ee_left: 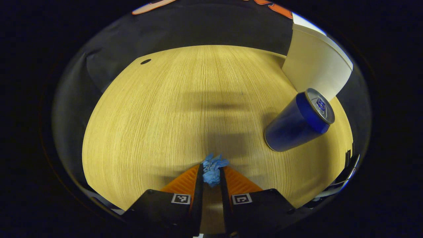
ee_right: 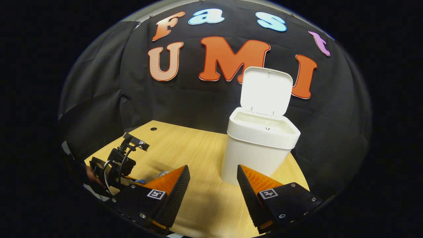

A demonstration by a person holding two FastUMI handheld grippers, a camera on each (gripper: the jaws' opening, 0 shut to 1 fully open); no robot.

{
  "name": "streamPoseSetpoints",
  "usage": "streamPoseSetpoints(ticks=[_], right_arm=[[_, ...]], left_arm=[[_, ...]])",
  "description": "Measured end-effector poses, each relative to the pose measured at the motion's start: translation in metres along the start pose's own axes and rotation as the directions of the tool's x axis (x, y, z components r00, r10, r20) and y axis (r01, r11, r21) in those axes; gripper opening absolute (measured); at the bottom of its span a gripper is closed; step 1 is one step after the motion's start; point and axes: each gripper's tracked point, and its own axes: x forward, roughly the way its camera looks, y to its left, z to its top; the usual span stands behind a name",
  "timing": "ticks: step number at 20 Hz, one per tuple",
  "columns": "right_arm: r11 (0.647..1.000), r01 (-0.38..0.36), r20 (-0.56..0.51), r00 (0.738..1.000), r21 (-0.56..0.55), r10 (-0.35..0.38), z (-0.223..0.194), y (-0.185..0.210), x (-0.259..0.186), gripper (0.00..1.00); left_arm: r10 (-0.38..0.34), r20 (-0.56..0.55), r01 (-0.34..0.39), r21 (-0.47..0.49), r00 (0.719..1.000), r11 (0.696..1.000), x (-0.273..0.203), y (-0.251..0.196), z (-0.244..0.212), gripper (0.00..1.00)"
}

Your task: Press the lid of the desktop garbage bin to open it, pick up the crumpled paper on the desktop and throw it into the bin, then pick up the pop can on the desktop and drop it into the bin, and finally close the garbage bin lid.

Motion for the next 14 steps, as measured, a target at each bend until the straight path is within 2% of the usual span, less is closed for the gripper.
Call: streamPoseSetpoints(ticks=[6, 14], right_arm=[[0.997, -0.068, -0.034, 0.997, -0.047, 0.067, -0.009, 0.023, 0.005, 0.85], [0.979, -0.2, -0.146, 0.971, -0.043, 0.192, -0.049, 0.06, 0.023, 0.87]], left_arm=[[-0.044, 0.046, 0.046, -0.035, 0.998, 0.998, 0.008, 0.02, 0.109, 0.31], [-0.035, 0.14, 0.042, -0.047, 0.99, 0.998, 0.021, 0.074, 0.33, 0.31]])
